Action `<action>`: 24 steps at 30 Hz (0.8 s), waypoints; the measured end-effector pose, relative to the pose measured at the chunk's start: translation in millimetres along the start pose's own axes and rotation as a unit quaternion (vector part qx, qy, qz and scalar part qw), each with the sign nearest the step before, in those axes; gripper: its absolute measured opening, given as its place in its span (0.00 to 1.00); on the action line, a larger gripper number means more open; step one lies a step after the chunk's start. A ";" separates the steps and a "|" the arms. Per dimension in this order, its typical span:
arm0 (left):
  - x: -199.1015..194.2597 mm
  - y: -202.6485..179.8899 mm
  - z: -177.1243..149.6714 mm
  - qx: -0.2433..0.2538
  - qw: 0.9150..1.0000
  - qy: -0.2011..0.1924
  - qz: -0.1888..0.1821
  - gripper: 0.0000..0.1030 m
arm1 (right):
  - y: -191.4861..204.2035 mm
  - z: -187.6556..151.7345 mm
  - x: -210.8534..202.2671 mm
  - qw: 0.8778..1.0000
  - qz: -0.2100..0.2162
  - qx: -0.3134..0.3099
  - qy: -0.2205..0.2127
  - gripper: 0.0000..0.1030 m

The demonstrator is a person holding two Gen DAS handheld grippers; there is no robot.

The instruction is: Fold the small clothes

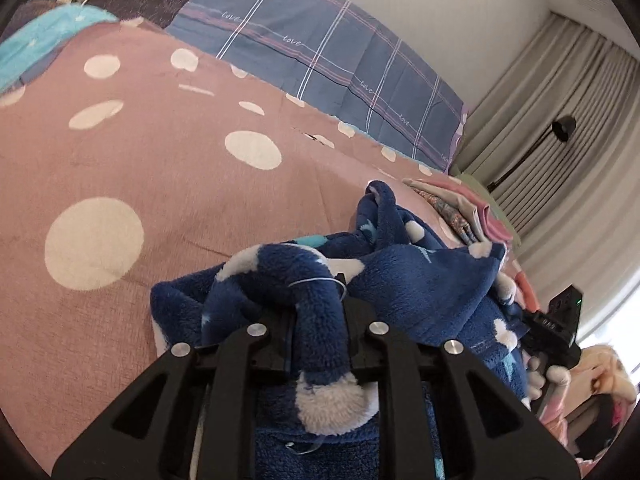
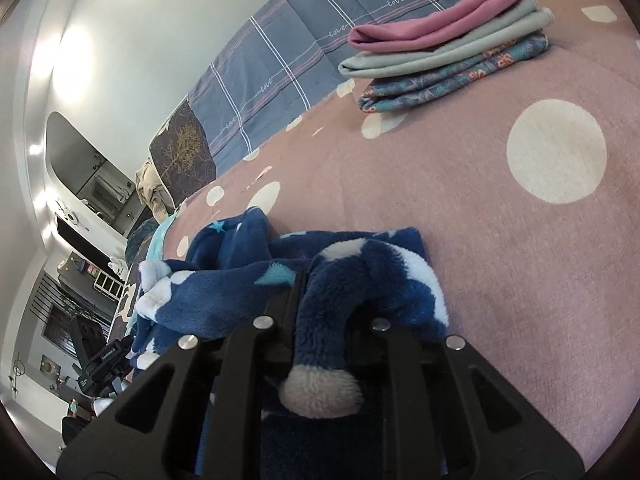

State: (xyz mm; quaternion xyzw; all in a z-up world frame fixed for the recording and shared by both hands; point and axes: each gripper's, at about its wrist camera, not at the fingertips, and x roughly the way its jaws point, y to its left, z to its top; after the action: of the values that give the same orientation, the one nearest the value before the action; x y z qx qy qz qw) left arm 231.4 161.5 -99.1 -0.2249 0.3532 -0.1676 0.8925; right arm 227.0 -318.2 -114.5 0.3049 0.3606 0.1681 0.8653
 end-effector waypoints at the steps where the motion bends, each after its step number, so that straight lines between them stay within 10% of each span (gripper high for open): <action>1: -0.4 -5.2 0.8 0.007 1.000 -0.002 0.003 0.20 | 1.7 -0.4 -2.1 1.000 0.000 -0.002 -0.001 0.16; 7: -30.5 -16.7 -0.1 0.004 0.999 -0.016 -0.030 0.33 | 16.5 4.7 -24.4 0.999 0.025 -0.025 -0.001 0.41; 19: -16.1 -31.5 7.7 -0.024 0.993 0.058 -0.100 0.33 | 43.9 7.7 -0.9 0.993 0.046 -0.070 0.084 0.43; 22: -12.0 -22.0 32.6 -0.060 0.995 0.013 -0.085 0.33 | 49.1 24.0 17.1 0.994 0.038 -0.064 0.082 0.43; 24: -15.0 -4.2 53.0 -0.089 0.995 -0.051 -0.011 0.33 | 47.4 41.3 22.7 0.997 0.024 -0.054 0.051 0.44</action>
State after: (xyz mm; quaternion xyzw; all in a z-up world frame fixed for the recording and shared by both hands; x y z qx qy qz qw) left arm 257.8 179.9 -54.2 -0.3161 0.3178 -0.1338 0.8838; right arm 269.1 -287.4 -72.6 0.2576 0.3872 0.2232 0.8567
